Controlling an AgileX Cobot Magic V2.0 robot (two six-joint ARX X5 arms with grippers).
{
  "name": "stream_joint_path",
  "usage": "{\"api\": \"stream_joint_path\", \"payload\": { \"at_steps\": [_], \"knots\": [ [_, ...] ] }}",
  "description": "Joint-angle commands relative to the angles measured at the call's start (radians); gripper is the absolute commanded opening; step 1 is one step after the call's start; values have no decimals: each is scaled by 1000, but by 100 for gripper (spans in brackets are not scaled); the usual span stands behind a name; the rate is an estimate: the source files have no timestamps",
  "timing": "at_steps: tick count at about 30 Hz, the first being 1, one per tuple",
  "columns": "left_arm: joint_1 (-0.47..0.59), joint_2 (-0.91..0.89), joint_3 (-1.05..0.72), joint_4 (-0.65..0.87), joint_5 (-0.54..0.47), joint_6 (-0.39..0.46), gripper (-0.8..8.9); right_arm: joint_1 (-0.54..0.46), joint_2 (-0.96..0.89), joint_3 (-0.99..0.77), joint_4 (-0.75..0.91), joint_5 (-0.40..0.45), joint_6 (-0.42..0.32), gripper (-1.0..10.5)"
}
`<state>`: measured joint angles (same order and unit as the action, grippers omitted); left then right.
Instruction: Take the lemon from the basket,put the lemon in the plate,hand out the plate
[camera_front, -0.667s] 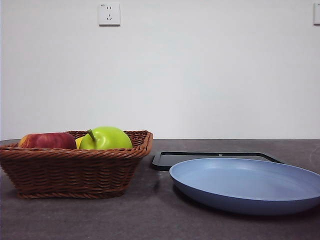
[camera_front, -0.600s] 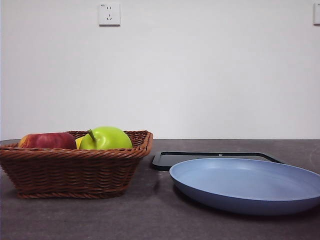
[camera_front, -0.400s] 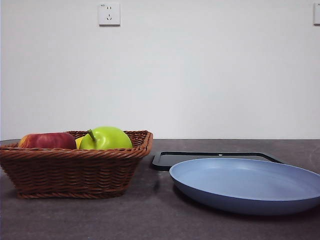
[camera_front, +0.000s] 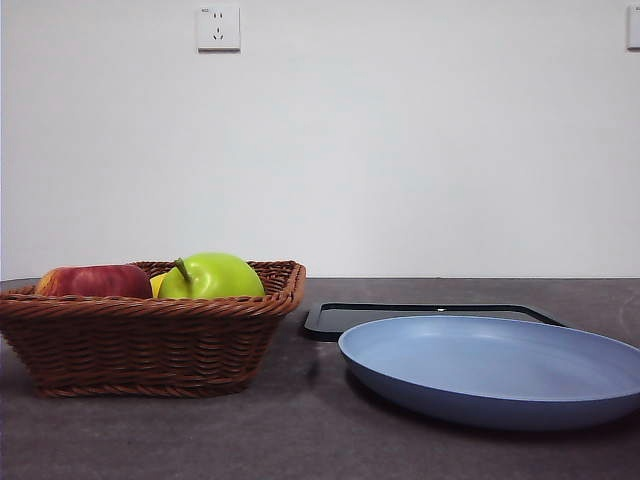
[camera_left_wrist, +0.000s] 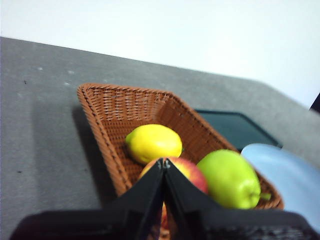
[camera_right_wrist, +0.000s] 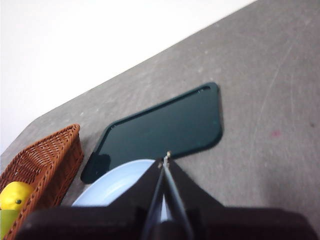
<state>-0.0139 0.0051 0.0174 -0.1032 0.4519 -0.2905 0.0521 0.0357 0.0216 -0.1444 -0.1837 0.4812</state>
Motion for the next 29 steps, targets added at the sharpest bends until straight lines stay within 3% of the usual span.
{"api": "stream_joint_path", "payload": {
  "at_steps": [1, 8, 16, 23, 29],
  "knots": [
    [2, 3, 11, 16, -7, -137, 6, 1, 12, 54, -50, -1, 27, 3],
    [2, 116, 156, -15, -56, -146, 7, 1, 133, 231, -206, -1, -13, 3],
    [2, 404, 380, -66, -28, -114, 6, 1, 352, 469, -335, -2, -129, 3],
    [1, 657, 599, -182, 104, 20, 6, 1, 575, 673, -487, -2, -270, 4],
    [0, 808, 816, -382, 103, 165, 6, 1, 759, 830, -631, -2, -399, 4]
  ]
}}
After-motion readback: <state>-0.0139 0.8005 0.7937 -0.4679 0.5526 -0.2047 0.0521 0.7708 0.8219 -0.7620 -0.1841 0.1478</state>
